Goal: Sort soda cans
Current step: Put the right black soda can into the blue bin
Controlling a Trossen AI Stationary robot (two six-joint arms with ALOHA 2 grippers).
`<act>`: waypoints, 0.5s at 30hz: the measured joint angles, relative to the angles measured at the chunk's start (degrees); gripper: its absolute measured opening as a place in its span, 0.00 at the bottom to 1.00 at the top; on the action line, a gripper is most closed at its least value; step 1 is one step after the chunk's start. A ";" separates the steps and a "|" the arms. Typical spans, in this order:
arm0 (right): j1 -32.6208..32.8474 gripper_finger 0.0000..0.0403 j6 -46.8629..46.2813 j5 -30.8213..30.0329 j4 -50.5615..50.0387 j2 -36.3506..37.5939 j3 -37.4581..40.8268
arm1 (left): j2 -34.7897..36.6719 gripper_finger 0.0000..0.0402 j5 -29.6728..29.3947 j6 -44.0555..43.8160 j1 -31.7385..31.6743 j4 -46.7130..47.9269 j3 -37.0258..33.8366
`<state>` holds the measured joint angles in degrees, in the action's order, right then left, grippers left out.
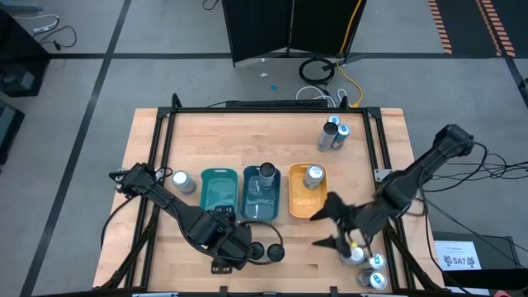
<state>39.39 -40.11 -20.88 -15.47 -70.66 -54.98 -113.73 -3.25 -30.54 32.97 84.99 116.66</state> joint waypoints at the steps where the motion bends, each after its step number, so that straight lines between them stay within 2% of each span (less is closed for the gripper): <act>1: 0.18 0.93 1.12 0.02 -0.01 -1.70 -0.67 | 0.00 1.00 0.00 1.34 0.00 -0.02 0.00; 5: 0.17 0.93 3.22 0.01 -6.46 -8.60 -7.54 | 0.00 1.00 -0.81 2.86 0.02 0.03 0.00; 11: -0.01 0.93 3.35 -0.01 -26.79 -21.07 -26.40 | 0.00 1.00 -10.25 2.68 0.00 0.04 0.00; 15: -0.24 0.93 3.35 0.33 -35.90 -29.08 -36.98 | 0.57 1.00 -11.90 5.29 -0.02 0.24 0.00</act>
<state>39.16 -36.75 -20.55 -51.37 -99.74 -91.97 -113.16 -15.15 -25.25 32.95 85.24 116.66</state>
